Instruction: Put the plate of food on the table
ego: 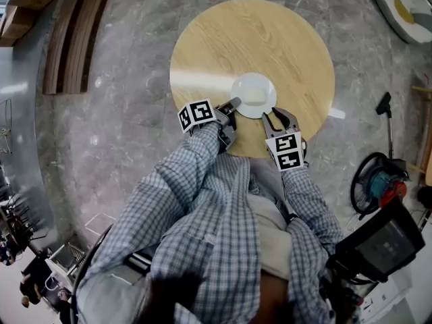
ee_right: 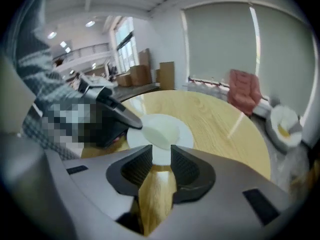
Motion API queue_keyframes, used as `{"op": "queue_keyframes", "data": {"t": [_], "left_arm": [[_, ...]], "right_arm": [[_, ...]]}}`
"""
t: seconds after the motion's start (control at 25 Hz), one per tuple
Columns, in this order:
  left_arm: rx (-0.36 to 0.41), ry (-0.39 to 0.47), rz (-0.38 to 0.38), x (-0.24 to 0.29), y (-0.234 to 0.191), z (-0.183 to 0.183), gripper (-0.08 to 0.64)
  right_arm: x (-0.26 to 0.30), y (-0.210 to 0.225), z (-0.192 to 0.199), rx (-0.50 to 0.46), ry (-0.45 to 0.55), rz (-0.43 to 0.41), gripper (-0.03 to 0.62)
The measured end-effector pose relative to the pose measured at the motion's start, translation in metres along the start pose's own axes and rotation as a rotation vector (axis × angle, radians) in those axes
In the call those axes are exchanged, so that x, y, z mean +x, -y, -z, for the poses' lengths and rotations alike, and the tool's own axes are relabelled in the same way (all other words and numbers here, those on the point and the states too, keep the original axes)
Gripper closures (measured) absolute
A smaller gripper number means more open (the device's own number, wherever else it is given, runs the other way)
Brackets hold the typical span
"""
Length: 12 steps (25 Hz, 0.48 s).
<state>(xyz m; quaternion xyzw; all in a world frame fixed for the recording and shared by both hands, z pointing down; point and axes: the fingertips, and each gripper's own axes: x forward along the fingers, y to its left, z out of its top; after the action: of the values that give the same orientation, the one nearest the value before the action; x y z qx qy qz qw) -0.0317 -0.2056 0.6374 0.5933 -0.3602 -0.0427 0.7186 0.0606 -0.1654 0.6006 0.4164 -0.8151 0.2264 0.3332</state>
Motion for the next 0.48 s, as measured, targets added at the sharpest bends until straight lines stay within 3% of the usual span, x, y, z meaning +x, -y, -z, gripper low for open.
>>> {"op": "queue_keyframes", "data": {"t": [0.2, 0.28, 0.48], "left_arm": [[0.001, -0.002, -0.002, -0.001, 0.001, -0.001, 0.541], [0.006, -0.003, -0.002, -0.001, 0.002, -0.002, 0.541], [0.001, -0.003, -0.003, -0.001, 0.002, 0.000, 0.541]], "right_arm": [[0.009, -0.047, 0.003, -0.520, -0.078, -0.028, 0.495], [0.014, -0.057, 0.009, -0.687, -0.117, -0.024, 0.495], [0.024, -0.059, 0.019, -0.894, -0.168, 0.019, 0.495]]}}
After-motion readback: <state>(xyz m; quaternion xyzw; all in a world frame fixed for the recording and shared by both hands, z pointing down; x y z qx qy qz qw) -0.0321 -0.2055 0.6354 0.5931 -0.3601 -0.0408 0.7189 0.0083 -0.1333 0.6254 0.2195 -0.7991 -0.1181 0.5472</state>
